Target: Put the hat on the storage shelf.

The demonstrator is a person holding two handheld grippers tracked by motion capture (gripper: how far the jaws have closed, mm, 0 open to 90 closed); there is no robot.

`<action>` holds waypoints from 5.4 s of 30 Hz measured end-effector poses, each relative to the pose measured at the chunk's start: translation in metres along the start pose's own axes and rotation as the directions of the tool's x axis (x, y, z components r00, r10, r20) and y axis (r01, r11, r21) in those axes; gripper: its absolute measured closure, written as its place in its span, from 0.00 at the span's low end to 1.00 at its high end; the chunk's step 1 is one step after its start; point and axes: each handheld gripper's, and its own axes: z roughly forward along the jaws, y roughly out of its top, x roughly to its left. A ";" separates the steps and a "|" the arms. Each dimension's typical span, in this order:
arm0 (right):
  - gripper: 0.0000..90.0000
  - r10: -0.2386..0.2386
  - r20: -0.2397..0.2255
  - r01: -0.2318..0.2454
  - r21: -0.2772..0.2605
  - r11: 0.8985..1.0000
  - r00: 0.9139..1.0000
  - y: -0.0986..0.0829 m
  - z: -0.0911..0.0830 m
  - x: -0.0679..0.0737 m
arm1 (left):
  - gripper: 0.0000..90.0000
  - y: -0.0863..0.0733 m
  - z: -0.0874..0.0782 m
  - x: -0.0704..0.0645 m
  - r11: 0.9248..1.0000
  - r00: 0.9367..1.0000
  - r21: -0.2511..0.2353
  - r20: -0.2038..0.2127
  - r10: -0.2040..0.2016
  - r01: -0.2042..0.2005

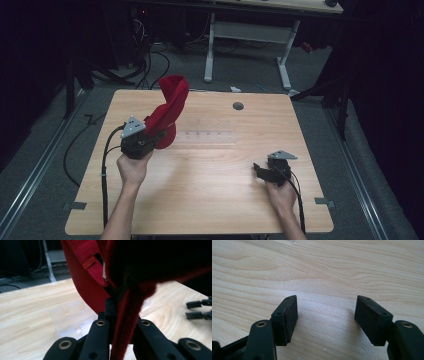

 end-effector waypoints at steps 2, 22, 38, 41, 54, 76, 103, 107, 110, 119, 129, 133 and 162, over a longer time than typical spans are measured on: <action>0.39 0.000 0.000 0.000 0.000 1.000 1.000 0.000 0.000 0.000 | 0.95 0.002 0.004 0.002 1.000 1.000 -0.008 -0.012 -0.002 0.002; 0.38 -0.003 -0.002 0.003 0.001 1.000 1.000 0.000 0.000 0.000 | 0.95 0.004 0.033 0.036 0.998 0.993 -0.066 -0.118 -0.030 0.023; 0.38 -0.004 -0.003 0.004 0.001 1.000 1.000 0.000 0.000 0.000 | 0.95 -0.013 0.052 0.048 0.998 0.986 -0.053 -0.164 0.020 -0.029; 0.38 -0.002 -0.003 0.002 0.002 1.000 1.000 0.000 0.000 0.001 | 0.95 -0.014 0.054 0.050 0.999 0.985 -0.048 -0.169 0.015 -0.023; 0.38 -0.006 -0.006 0.006 0.001 1.000 1.000 0.000 0.000 0.001 | 0.95 -0.023 0.058 0.056 1.000 0.983 -0.028 -0.186 0.006 -0.011; 0.38 -0.009 -0.013 0.009 0.002 1.000 1.000 0.000 0.000 0.001 | 0.94 -0.032 0.049 0.060 0.999 0.980 0.006 -0.195 -0.035 0.037; 0.38 -0.024 -0.023 0.024 0.000 1.000 0.999 0.001 0.001 0.001 | 0.45 -0.042 0.037 0.050 0.994 0.972 0.107 -0.227 0.057 -0.033; 0.38 -0.024 -0.023 0.024 0.001 1.000 0.999 0.001 0.001 0.001 | 0.41 -0.039 0.031 0.053 0.996 0.972 0.088 -0.234 0.037 -0.017; 0.38 -0.024 -0.023 0.024 0.001 1.000 0.999 0.001 0.001 0.001 | 0.40 -0.040 0.027 0.055 0.997 0.971 0.082 -0.236 0.025 -0.005; 0.38 -0.023 -0.023 0.023 0.000 1.000 0.999 0.001 0.001 0.001 | 0.37 -0.041 0.009 0.053 0.995 0.971 0.099 -0.236 0.028 -0.005; 0.38 -0.022 -0.023 0.022 0.001 1.000 0.999 0.001 0.001 0.001 | 0.35 -0.040 -0.013 0.045 0.996 0.976 0.094 -0.218 0.023 -0.002; 0.38 -0.023 -0.024 0.023 0.001 1.000 0.999 0.001 0.001 0.002 | 0.35 -0.036 -0.021 0.040 0.997 0.979 0.081 -0.205 0.010 0.006; 0.38 -0.029 -0.025 0.029 -0.001 1.000 0.999 0.000 0.001 0.002 | 0.33 -0.053 -0.045 0.003 0.997 0.993 0.071 -0.118 -0.025 0.034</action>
